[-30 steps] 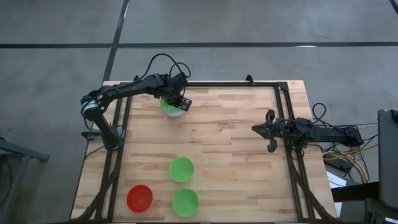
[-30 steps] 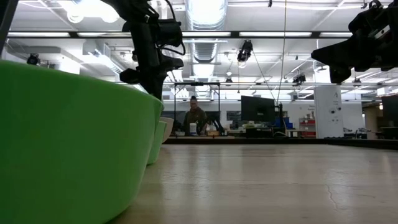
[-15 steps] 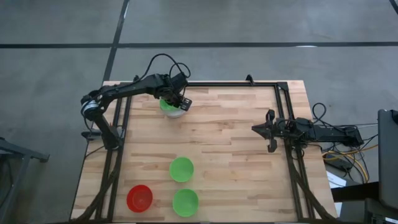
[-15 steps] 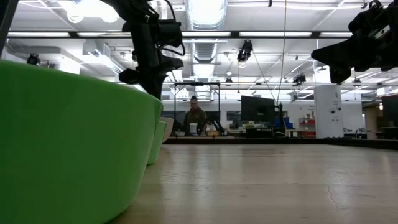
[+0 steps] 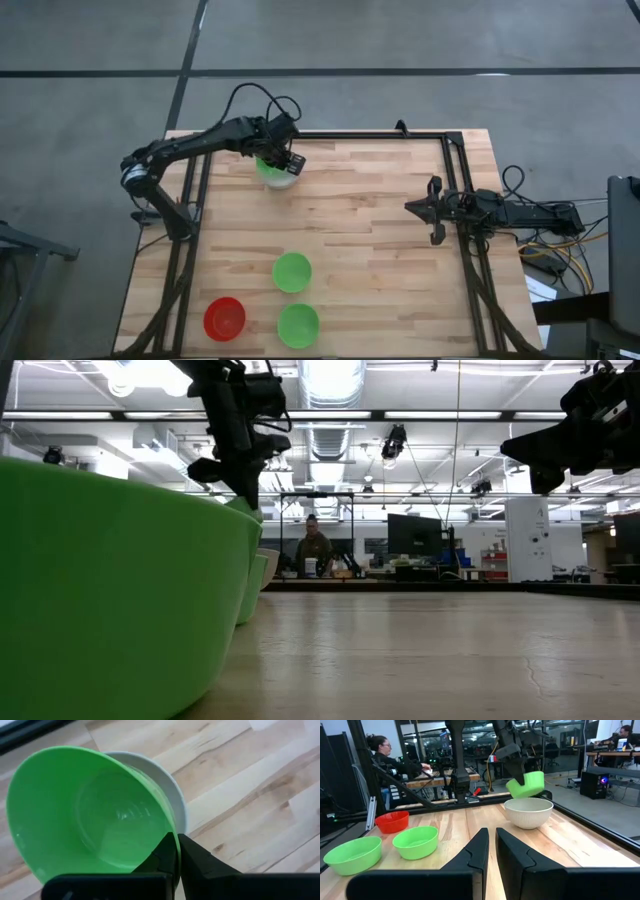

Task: Nest bowls inside each other
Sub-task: Stack the top green bowl on the white bowl

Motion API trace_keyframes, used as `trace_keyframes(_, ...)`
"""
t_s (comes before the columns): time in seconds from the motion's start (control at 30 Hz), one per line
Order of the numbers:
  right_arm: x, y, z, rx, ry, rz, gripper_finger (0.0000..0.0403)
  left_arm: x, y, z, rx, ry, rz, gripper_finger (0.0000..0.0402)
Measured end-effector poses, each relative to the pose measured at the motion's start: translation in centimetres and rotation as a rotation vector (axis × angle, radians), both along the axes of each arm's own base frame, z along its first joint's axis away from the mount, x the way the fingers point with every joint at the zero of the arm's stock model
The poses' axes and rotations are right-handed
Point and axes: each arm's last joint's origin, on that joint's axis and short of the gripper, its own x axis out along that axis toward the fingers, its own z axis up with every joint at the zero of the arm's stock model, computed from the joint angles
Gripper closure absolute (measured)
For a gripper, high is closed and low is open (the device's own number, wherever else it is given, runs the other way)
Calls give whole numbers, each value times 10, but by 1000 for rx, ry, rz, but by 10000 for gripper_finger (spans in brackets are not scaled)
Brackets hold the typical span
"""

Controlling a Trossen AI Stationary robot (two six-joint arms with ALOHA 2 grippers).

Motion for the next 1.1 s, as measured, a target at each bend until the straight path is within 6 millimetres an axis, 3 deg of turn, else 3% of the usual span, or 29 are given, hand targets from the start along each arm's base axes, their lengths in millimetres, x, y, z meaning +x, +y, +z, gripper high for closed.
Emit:
trace_keyframes(0.67, 0, 0, 0, 0, 0, 0, 369, 11, -15, 2, 110, -29, -49, 390)
trace_keyframes(0.9, 0, 0, 0, 1, 0, 0, 369, -2, -23, -11, 126, -105, -12, 392)
trace_keyframes(1.1, 0, 0, 0, 0, 0, 0, 369, -13, -22, -8, 142, -140, -6, 387)
